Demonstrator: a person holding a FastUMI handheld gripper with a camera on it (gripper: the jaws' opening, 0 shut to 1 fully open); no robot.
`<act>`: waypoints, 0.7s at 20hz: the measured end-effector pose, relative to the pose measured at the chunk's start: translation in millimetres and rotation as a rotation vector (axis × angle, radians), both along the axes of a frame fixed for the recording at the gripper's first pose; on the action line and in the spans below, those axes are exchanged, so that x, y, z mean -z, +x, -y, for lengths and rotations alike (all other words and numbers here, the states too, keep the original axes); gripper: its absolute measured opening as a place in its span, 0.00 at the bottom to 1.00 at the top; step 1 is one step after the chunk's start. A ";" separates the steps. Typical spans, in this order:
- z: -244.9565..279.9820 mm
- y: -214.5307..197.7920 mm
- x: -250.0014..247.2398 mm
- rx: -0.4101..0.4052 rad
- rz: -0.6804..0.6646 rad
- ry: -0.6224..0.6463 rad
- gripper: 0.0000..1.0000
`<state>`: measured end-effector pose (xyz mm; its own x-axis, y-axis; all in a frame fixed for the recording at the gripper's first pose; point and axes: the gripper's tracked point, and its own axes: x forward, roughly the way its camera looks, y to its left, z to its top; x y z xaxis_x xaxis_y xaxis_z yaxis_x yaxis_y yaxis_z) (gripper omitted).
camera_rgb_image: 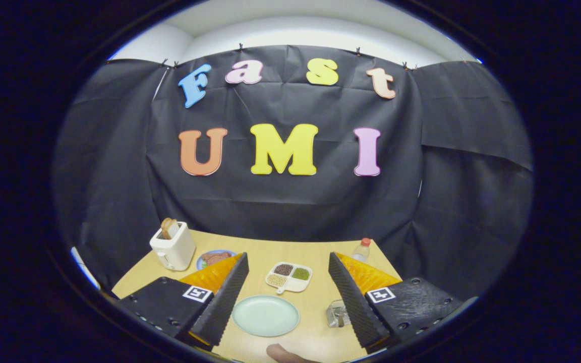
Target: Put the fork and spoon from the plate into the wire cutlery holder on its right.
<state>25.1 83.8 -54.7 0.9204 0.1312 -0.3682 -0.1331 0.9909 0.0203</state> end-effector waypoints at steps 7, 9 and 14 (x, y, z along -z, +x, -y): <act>-34.3 -13.2 -54.1 0.000 0.120 -0.043 0.96; -39.0 -17.0 -63.9 0.007 0.140 -0.035 0.96; -41.1 -18.6 -73.9 0.025 0.171 -0.067 0.95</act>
